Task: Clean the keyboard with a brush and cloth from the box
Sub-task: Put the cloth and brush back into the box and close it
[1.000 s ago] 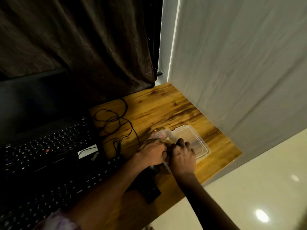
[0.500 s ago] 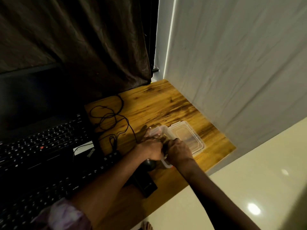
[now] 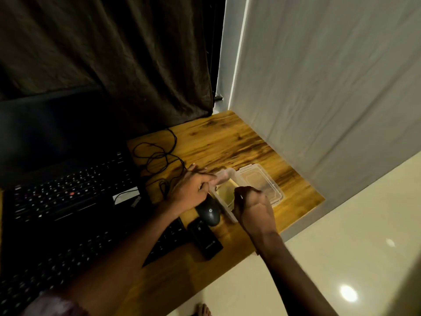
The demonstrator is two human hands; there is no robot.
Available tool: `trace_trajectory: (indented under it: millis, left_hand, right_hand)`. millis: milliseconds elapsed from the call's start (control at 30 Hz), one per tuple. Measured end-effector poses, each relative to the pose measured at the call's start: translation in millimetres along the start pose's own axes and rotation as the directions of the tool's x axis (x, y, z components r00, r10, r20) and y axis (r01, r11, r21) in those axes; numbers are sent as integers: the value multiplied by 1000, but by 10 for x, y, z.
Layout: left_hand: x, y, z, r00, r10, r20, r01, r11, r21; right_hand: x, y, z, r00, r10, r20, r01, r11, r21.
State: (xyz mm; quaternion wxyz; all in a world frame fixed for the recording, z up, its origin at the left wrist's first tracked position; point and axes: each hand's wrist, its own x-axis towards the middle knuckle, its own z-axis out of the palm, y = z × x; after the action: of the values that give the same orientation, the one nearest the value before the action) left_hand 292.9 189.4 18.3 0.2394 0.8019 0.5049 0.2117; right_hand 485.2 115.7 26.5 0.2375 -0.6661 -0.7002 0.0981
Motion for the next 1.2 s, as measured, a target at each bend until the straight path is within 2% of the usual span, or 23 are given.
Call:
trace_trajectory:
  millis: [67, 100, 200, 267, 333, 400, 433, 500, 600, 767, 833, 900, 967, 1033, 1200]
  left_hand:
    - [-76, -48, -13, 999, -44, -20, 45, 999, 26]
    - [-117, -69, -15, 997, -74, -25, 74, 997, 29]
    - [-224, -101, 10, 991, -128, -48, 128, 992, 7]
    - [-307, -90, -5, 987, -149, -64, 151, 988, 33]
    - [-369, -46, -15, 994, -98, -45, 100, 994, 44]
    - [-416, -22, 2, 1000, 12, 28, -13, 999, 48]
    - [-423, -34, 25, 996, 61, 68, -66, 995, 71]
    - [-424, -79, 74, 986, 85, 144, -99, 991, 94]
    - [-432, -117, 112, 980, 61, 189, -82, 991, 103]
    - [-436, -149, 64, 990, 56, 128, -70, 991, 112]
    - [-437, -139, 42, 991, 52, 121, -68, 989, 132]
    - [-441, -116, 33, 991, 62, 121, -79, 986, 147]
    - [-442, -95, 46, 991, 66, 120, -84, 984, 158]
    - [-429, -93, 99, 989, 72, 130, -95, 980, 176]
    - [-393, -78, 241, 988, 96, 117, -122, 965, 233]
  right_hand:
    - [-205, -172, 100, 993, -39, 107, 40, 999, 0]
    - [-330, -264, 187, 989, -52, 140, 62, 996, -66]
    - [-608, -457, 368, 992, -68, 109, 88, 979, -186]
    - [-696, -501, 448, 970, -11, 244, 66, 973, -219]
    - [-771, -420, 555, 951, -3, 310, 79, 970, -231]
    - [-781, -422, 559, 944, 3, 331, 60, 982, -181]
    - [-812, -427, 588, 925, 31, 380, 55, 975, -213]
    - [-851, -383, 719, 933, -24, 359, 125, 957, -262]
    - [-816, -304, 760, 950, -85, 299, 140, 976, -168]
    - [-718, -389, 350, 932, 39, 360, 2, 994, -113]
    - [-604, -367, 110, 963, 22, 267, 6, 995, -103]
    - [-446, -240, -5, 996, -34, 88, 41, 995, -86]
    - [-272, -91, -15, 998, -55, 8, 56, 991, -122]
    - [-93, 33, 23, 999, -47, -14, 44, 986, -160]
    - [181, 229, 259, 999, -22, 46, 34, 958, -283]
